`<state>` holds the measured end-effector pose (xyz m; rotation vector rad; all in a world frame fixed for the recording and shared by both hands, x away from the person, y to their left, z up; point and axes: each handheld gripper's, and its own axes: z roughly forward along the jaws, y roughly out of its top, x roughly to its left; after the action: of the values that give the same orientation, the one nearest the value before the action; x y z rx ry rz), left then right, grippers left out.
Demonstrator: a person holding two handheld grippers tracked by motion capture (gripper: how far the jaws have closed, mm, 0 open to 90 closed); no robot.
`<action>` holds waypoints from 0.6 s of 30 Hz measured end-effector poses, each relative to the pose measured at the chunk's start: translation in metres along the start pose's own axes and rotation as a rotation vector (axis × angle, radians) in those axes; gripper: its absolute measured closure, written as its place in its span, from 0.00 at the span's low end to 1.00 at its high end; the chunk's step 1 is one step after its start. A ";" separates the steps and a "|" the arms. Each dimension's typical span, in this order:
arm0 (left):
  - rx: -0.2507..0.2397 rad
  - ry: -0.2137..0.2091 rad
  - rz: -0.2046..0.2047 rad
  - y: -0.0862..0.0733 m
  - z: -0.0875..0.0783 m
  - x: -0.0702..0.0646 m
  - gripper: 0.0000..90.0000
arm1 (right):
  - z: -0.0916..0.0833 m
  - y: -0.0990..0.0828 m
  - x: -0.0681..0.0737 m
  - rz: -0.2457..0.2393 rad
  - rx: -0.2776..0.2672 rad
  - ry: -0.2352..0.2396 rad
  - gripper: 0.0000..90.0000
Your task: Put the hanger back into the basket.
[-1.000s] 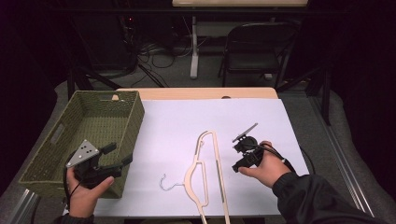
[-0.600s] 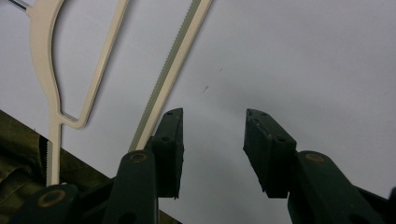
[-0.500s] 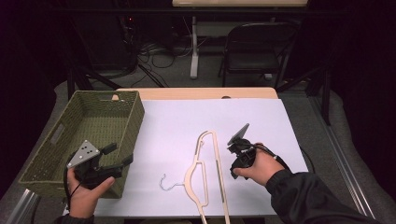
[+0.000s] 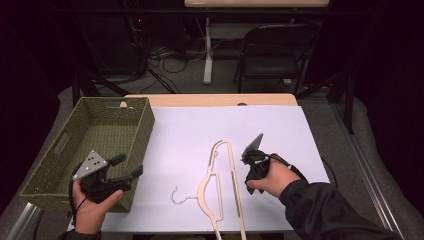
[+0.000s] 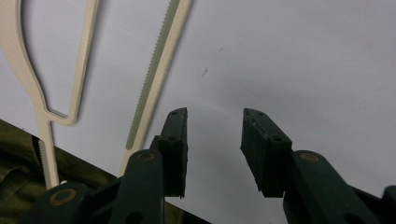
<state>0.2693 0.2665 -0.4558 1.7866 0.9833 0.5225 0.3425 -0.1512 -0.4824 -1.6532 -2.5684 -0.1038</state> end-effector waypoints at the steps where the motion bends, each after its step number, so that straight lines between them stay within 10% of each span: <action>1: 0.003 0.000 0.002 0.000 0.000 0.000 0.26 | 0.001 0.001 0.001 0.008 -0.007 0.004 0.69; 10: 0.004 -0.005 -0.001 -0.001 0.002 0.000 0.26 | 0.006 0.016 0.011 -0.004 -0.048 0.018 0.70; 13: 0.007 -0.008 0.003 0.000 0.001 -0.002 0.26 | 0.001 0.025 0.014 -0.045 0.046 -0.019 0.70; 15: 0.002 -0.010 0.009 0.001 0.001 -0.004 0.26 | 0.013 0.024 0.018 -0.010 -0.103 0.035 0.69; 18: 0.001 -0.015 0.014 0.002 0.001 -0.006 0.26 | 0.009 0.032 0.021 -0.035 -0.002 -0.007 0.69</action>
<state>0.2671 0.2608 -0.4542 1.7970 0.9615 0.5172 0.3624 -0.1181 -0.4884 -1.6123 -2.6040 -0.1033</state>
